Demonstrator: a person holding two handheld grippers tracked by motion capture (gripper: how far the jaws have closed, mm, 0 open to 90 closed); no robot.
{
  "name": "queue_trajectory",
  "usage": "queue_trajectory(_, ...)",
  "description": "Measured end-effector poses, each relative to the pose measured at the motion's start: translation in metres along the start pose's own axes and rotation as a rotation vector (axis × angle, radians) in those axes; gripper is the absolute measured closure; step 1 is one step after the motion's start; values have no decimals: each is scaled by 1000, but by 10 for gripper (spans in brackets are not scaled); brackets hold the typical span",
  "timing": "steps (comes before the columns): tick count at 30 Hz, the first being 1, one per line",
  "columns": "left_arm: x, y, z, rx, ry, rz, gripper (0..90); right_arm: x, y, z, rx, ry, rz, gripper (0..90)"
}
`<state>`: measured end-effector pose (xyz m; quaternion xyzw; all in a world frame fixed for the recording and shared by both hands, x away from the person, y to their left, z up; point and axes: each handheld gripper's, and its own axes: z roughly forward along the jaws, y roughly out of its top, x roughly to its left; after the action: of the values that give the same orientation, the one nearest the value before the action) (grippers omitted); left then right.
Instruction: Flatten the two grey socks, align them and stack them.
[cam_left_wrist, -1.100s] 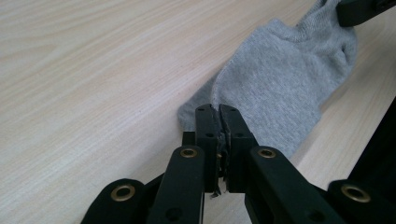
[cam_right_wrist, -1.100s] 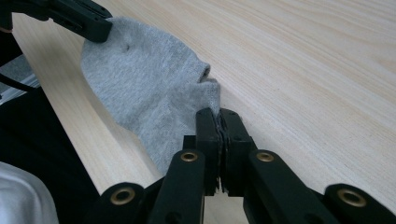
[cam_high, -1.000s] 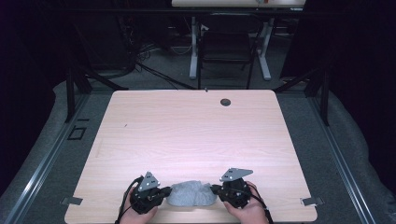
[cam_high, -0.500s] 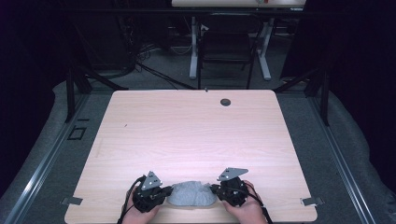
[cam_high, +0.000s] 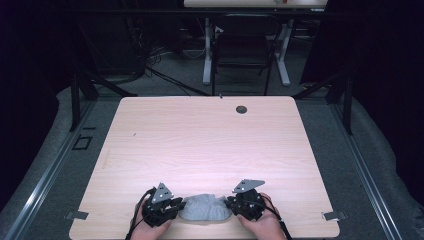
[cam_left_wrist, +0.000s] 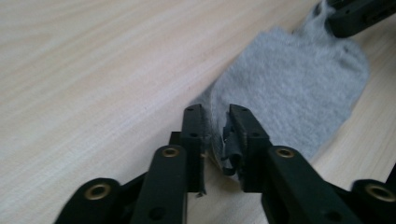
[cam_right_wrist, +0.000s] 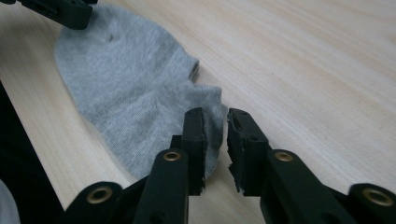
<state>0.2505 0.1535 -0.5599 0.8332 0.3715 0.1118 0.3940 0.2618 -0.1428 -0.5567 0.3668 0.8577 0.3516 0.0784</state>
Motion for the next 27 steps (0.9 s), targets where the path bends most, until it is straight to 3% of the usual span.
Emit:
queue_trajectory(4,-2,3,-10,-56,-10,1,688,0,0,-9,-55,-12,15,736)
queue_trajectory(9,-11,6,-7,-45,-35,45,657,8,2,-11,-94,21,-16,698)
queue_trajectory(13,-18,4,1,-33,-31,71,575,16,4,-3,-73,18,-76,654)
queue_trajectory(27,-19,-3,13,30,-53,86,551,16,-1,11,-4,31,-83,602)
